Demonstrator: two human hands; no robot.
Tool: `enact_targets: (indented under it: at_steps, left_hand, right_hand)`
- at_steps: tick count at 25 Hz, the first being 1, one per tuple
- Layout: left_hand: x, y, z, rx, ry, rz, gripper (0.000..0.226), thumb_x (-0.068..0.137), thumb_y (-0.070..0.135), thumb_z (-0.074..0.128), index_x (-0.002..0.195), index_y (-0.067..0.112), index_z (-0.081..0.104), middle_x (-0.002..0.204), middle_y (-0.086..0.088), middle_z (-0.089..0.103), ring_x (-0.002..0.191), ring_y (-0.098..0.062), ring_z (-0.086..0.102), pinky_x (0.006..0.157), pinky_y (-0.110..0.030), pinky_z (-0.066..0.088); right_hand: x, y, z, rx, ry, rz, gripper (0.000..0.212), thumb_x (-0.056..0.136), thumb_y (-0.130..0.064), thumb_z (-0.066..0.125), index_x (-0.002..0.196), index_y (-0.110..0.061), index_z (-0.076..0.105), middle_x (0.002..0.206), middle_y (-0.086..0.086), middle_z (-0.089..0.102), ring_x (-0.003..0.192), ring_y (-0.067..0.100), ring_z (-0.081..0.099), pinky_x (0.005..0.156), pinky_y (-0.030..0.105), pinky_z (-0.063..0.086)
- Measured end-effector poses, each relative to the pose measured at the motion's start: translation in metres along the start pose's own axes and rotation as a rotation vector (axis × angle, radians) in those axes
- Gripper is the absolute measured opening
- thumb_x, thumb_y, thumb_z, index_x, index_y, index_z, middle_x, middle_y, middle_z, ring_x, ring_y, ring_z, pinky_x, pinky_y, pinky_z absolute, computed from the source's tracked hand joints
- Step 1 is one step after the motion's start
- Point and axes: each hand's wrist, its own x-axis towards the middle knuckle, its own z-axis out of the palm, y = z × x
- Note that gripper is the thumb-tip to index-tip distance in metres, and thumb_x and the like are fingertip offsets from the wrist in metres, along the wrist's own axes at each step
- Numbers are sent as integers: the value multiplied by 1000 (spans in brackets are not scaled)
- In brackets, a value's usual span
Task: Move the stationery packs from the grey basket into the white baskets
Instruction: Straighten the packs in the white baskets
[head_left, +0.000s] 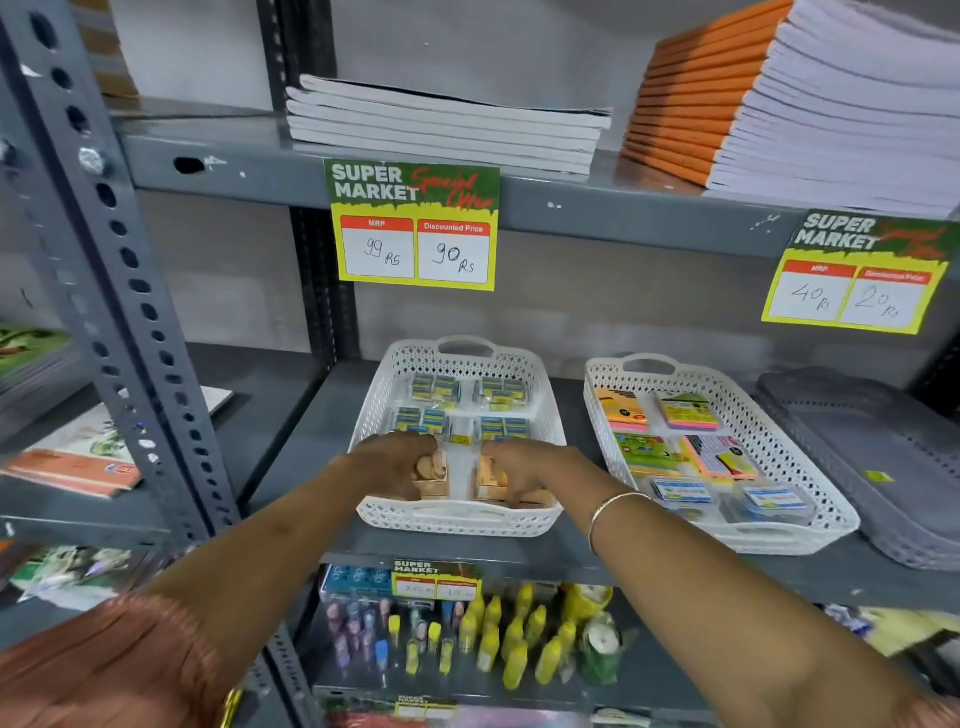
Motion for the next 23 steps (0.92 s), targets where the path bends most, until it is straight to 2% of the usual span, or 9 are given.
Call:
enact_targets:
  at_steps: [5,9,11,14,17,20,23]
  left_hand:
    - [2,2,2,-1,-2,-5,56,74,32,72,124,23,47,126,-1,59,114,-25,55,91,-33,47]
    - [4,1,1,3,-11,2,58,74,33,72,125,24,46,128,-1,58,115,-24,54,92,-33,46]
    - [4,2,-2,-10,-26,-9,66,72,43,72,128,24,44,132,0,55,119,-23,52,95,-33,45]
    - [7,4,-8,-158,13,-51,82,66,65,62,133,23,40,136,0,51,118,-22,53,97,-35,46]
    - [21,1,-20,-205,87,-80,60,86,44,57,135,16,37,135,-5,45,109,-24,54,80,-33,49]
    - [44,-10,-26,-91,98,-113,65,88,30,60,142,11,28,151,-11,31,133,-29,38,103,-39,39]
    - [66,-27,-15,-23,-21,-92,79,84,27,65,146,9,18,157,-12,20,143,-27,25,114,-37,28]
  right_hand:
    - [-1,0,1,-27,-2,-25,84,78,-15,74,147,-17,26,132,14,54,115,34,56,76,33,43]
    - [-2,2,1,-23,11,-51,86,79,-17,72,149,-17,21,131,15,54,115,34,55,76,32,41]
    - [-2,1,0,-15,8,-60,83,80,-19,72,148,-17,24,134,14,52,117,33,55,81,33,44]
    - [0,2,-9,103,10,-56,81,81,-33,70,148,-16,27,147,10,44,130,31,47,102,36,43]
    - [15,10,-23,203,147,-26,63,89,-39,60,140,-9,39,144,14,47,128,31,49,101,35,42]
    - [40,24,-24,144,251,50,63,88,-27,62,142,-7,37,143,17,43,130,33,45,104,40,44]
    - [63,38,-10,102,178,96,71,79,-23,71,139,-7,37,138,17,45,126,35,47,103,44,46]
